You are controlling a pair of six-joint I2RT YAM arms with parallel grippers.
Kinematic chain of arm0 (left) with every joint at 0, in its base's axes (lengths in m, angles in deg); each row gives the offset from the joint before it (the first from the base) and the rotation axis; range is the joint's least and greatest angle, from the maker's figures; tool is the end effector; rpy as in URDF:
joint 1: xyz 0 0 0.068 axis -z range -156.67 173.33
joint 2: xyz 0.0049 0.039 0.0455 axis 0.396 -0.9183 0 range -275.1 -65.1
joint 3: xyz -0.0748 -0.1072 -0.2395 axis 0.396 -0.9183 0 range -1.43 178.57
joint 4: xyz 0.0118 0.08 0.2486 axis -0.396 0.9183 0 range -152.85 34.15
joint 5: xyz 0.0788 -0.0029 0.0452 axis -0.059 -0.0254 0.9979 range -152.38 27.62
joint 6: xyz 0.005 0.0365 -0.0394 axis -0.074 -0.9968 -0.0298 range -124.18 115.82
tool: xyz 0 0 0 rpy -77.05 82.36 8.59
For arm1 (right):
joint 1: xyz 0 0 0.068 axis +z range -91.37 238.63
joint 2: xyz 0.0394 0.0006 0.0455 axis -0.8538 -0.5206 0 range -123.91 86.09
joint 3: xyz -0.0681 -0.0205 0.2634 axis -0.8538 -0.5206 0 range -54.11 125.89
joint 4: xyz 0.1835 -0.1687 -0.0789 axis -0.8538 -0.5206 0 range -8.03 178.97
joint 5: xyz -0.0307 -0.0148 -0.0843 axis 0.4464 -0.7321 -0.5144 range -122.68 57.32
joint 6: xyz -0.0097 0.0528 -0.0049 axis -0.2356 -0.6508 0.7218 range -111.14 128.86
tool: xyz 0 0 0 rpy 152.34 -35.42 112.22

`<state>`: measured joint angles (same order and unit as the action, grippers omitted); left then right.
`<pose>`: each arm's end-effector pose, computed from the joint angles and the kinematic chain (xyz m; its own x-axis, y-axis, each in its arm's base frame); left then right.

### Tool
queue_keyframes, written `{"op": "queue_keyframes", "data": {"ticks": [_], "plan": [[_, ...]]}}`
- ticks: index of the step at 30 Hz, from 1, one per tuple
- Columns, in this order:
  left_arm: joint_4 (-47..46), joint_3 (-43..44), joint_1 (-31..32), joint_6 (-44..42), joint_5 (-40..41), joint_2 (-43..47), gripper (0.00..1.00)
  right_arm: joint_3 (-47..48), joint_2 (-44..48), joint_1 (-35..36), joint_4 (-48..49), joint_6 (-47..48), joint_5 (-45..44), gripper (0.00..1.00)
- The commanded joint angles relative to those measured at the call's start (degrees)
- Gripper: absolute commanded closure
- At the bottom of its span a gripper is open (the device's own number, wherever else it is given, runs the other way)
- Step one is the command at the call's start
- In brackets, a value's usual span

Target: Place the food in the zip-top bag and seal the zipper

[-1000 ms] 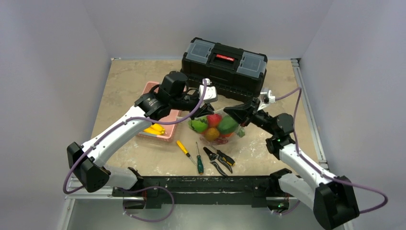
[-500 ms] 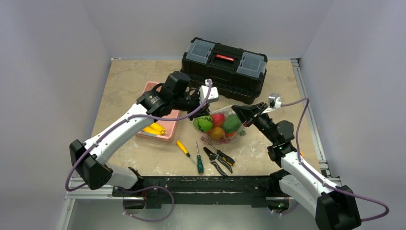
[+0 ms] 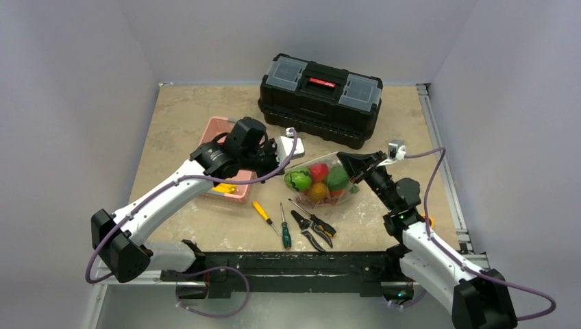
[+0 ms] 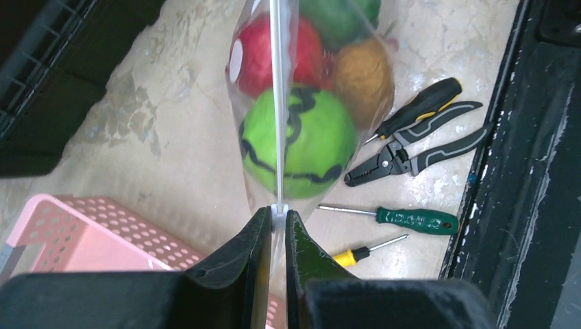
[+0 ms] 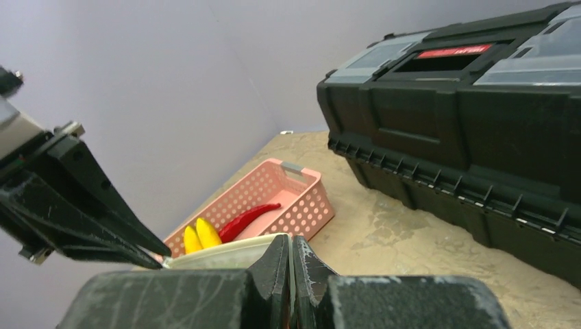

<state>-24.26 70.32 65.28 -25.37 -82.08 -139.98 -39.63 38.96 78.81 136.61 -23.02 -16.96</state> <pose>0.1996 -0.1955 0.3434 -0.1664 0.6070 -0.7771 0.9402 0.3352 0.0606 0.1690 0.0725 0.2534 -0.0991 0.5052 -0.8573 -0.6188 0.6434 0.4507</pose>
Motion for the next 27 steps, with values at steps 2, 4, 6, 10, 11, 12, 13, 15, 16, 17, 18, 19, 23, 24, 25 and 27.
{"op": "queue_keyframes", "data": {"ticks": [2, 4, 6, 10, 11, 12, 13, 15, 16, 17, 18, 19, 23, 24, 25, 27], "plan": [[0.37, -2.5, -1.43, -1.73, 6.16, 3.97, 1.0, 0.07, 2.05, -0.96, 3.1, 1.68, -9.23, 1.0], [-0.15, -3.16, -1.84, -1.72, 6.39, 5.0, 1.0, -0.11, 2.42, -0.96, 2.52, 1.88, -10.69, 1.0], [-0.59, -3.86, -1.81, -1.92, 7.2, 5.86, 1.0, -0.11, 2.37, -0.94, 2.47, 2.05, -10.95, 1.0], [-1.06, -4.59, -1.9, -2.1, 8.92, 6.61, 1.0, -0.15, 2.23, -1.0, 2.03, 2.18, -11.94, 1.0], [-1.11, -4.55, -1.95, -2.1, 9.54, 6.61, 1.0, -0.16, 2.11, -0.97, 2.03, 2.21, -12.04, 1.0], [-1.05, -4.51, -1.95, -2.02, 10.08, 6.61, 1.0, -0.16, 1.93, -0.95, 2.1, 2.32, -11.99, 1.0], [-1.11, -4.53, -1.89, -2.05, 10.51, 6.74, 1.0, -0.11, 1.76, -0.94, 2.17, 2.41, -11.83, 1.0], [-1.19, -4.47, -1.9, -1.86, 10.92, 6.71, 1.0, -0.03, 1.38, -0.96, 2.45, 2.66, -11.17, 1.0], [-1.13, -4.31, -1.93, -1.77, 10.66, 6.75, 1.0, 0.16, 1.35, -0.94, 2.09, 2.88, -11.08, 1.0], [-0.99, -4.09, -1.92, -1.57, 10.56, 6.65, 0.98, 0.25, 1.3, -0.94, 1.9, 3.2, -11.03, 1.0], [-0.97, -3.91, -1.9, -1.08, 10.71, 6.65, 0.9, 0.28, 1.2, -0.98, 1.9, 3.41, -10.95, 1.0], [-0.97, -3.68, -1.95, -0.64, 11.01, 6.67, 0.81, 0.54, 0.86, -0.96, 1.82, 3.56, -10.42, 1.0], [-3.16, -3.88, -1.92, 1.14, 12.05, 8.48, 0.63, 1.1, -0.87, -0.96, 1.95, 2.81, -8.33, 1.0], [-4.39, -4.42, -1.96, 1.63, 12.64, 9.29, 0.61, 1.35, -0.89, -0.94, 1.3, 2.27, -8.83, 1.0], [-5.5, -4.99, -1.96, 2.12, 13.32, 10.35, 0.59, 1.69, -0.67, -0.98, -0.05, 1.93, -9.88, 1.0], [-8.22, -6.17, -1.88, 3.21, 14.95, 12.36, 0.57, 2.91, -0.38, -0.94, -3.8, 1.24, -12.78, 1.0]]}}
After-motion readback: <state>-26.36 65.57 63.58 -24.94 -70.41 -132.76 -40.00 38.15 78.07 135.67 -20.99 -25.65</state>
